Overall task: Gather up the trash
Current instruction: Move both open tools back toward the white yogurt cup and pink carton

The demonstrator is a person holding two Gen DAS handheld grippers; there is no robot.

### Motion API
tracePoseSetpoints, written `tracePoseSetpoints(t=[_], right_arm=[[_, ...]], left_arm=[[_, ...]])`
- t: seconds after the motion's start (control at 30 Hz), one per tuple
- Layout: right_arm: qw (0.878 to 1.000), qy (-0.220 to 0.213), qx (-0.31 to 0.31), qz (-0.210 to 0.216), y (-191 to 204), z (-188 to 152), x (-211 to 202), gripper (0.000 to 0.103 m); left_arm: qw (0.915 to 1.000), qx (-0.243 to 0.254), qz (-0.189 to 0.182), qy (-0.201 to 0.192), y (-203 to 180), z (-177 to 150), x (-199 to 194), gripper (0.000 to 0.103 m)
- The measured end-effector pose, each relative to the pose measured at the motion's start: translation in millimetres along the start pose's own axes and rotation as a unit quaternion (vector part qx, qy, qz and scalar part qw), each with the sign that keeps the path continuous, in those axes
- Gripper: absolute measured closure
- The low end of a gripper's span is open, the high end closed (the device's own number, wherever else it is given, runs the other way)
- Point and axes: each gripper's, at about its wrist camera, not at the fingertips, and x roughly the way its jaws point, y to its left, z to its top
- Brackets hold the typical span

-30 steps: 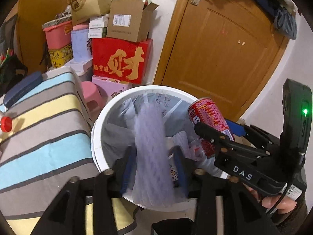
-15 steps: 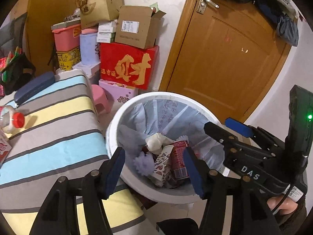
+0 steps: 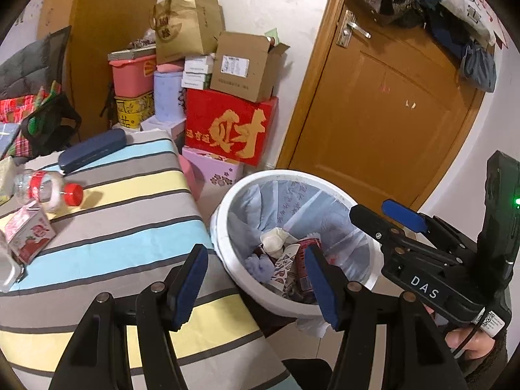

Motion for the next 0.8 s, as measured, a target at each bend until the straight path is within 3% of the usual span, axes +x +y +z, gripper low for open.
tracePoseSetpoints(t=[0.37, 0.8], right_arm=[[1.0, -0.02, -0.011, 0.016, 27, 1, -11, 0.042], [0.998, -0.03, -0.035, 0.046, 69, 2, -12, 0.042]], left_arm=[[0.9991, -0.015, 0.026, -0.029, 25, -12, -40, 0.042], [0.9937, -0.045, 0.085, -0.058, 83, -24, -89, 0.042]])
